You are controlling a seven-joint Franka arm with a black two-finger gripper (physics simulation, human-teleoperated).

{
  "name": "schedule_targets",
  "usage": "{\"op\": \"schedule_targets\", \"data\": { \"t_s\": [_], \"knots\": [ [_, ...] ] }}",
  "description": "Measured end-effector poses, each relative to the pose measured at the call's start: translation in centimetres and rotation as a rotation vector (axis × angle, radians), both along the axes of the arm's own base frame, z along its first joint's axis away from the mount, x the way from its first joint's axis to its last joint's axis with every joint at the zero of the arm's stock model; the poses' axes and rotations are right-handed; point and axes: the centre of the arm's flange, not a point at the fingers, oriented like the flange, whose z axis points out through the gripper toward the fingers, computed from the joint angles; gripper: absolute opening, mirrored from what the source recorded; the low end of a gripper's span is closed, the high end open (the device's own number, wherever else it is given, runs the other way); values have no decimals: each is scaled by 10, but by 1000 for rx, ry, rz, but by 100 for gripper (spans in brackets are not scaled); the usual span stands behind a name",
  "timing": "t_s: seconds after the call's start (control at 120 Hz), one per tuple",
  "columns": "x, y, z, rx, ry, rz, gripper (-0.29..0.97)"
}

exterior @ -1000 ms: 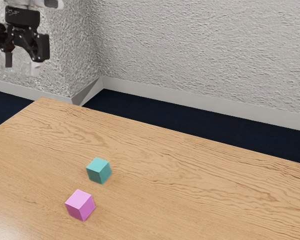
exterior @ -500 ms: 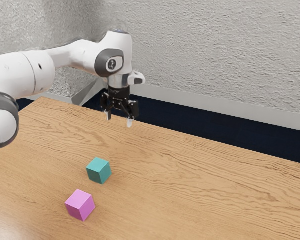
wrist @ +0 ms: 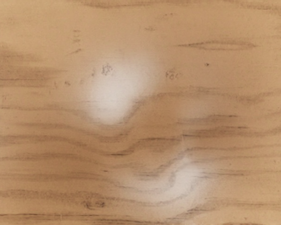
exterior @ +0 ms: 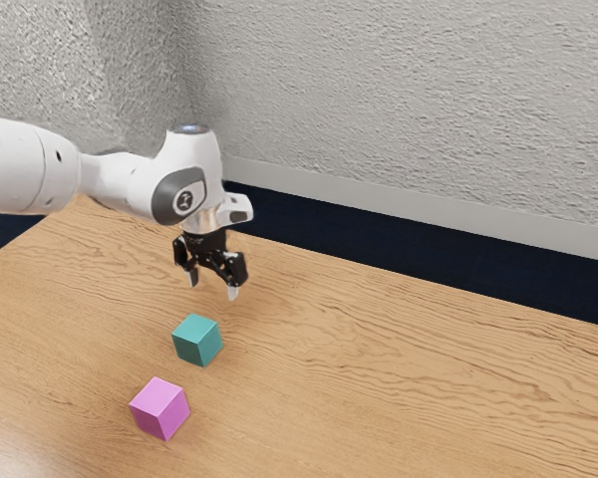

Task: Pick up the blue block with one arm, and put the blue block on the pink block with one arm

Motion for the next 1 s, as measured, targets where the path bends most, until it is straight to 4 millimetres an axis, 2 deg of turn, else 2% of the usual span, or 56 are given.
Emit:
{"op": "schedule_targets", "data": {
  "t_s": [0.117,0.183,0.283,0.375,0.533,0.842,1.0],
  "knots": [
    [-5,-2,8,-5,-59,-67,68],
    [-18,-3,5,-5,-67,-101,68],
    [-35,7,-6,-15,-70,-113,68],
    [-48,13,-4,-28,-83,-116,68],
    [-76,9,-1,-45,-84,-139,68],
    [-93,3,-6,-72,-78,-177,68],
    [-98,1,-9,-111,-76,-128,68]
  ]
}}
